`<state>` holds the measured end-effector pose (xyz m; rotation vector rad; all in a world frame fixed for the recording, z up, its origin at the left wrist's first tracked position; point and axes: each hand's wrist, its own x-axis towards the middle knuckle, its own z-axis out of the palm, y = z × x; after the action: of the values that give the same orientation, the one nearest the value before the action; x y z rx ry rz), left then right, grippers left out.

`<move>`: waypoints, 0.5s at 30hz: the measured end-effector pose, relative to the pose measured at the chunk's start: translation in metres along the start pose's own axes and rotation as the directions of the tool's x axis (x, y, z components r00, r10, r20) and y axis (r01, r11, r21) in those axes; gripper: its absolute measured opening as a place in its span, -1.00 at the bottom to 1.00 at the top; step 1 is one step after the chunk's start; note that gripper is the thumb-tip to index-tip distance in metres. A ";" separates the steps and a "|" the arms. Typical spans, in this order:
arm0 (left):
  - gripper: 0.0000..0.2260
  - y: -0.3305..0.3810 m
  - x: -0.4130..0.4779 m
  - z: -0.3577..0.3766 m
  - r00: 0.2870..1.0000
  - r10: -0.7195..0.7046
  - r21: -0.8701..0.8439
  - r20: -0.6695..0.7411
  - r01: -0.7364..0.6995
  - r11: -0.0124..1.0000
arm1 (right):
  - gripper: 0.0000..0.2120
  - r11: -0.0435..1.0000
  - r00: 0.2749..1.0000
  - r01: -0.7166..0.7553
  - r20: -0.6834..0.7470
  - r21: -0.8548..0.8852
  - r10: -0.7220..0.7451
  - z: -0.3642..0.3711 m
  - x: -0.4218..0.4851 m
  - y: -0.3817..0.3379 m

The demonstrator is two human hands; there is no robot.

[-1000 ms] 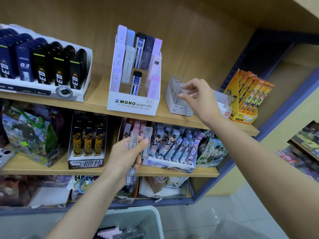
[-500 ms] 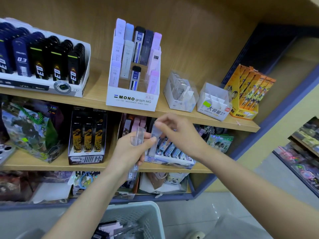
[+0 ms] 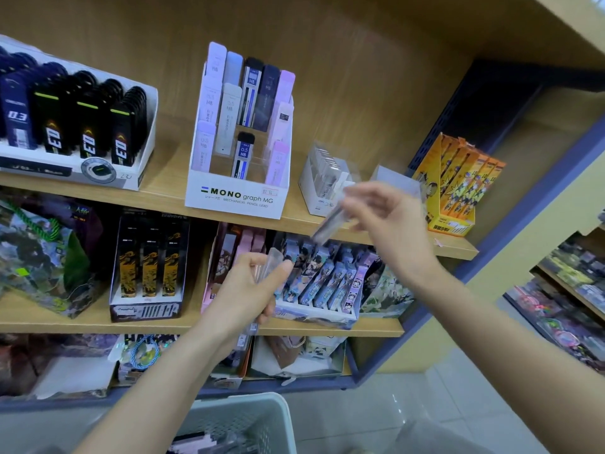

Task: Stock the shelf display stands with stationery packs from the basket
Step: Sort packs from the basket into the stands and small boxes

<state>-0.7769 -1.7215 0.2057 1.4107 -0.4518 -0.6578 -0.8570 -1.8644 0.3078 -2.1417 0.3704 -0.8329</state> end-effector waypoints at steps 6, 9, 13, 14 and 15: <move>-0.82 0.002 0.003 0.000 0.990 -0.137 -0.119 0.044 0.142 0.983 | -0.86 0.997 0.902 0.039 -0.428 -0.062 -0.062 -0.011 0.076 0.018; -0.90 0.003 0.006 0.000 0.994 -0.099 -0.129 0.050 0.104 0.986 | -0.85 0.995 0.895 0.017 -0.442 -0.100 -0.059 -0.001 0.102 0.026; -0.87 0.004 0.011 0.000 0.996 -0.005 -0.139 0.089 0.018 0.990 | -0.92 0.986 0.930 0.046 -0.353 -0.160 -0.101 0.013 0.124 0.039; -0.86 0.004 0.012 0.000 0.994 0.022 -0.134 0.103 -0.008 0.991 | -0.91 0.984 0.942 0.049 -0.320 -0.174 -0.104 0.014 0.129 0.042; -0.86 0.004 0.013 0.000 0.992 0.049 -0.130 0.114 -0.034 0.991 | -0.92 0.980 0.955 0.047 -0.280 -0.191 -0.101 0.015 0.135 0.043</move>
<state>-0.7661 -1.7299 0.2083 1.2428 -0.5204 -0.7258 -0.7466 -1.9518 0.3274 -2.2152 0.5366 -1.2023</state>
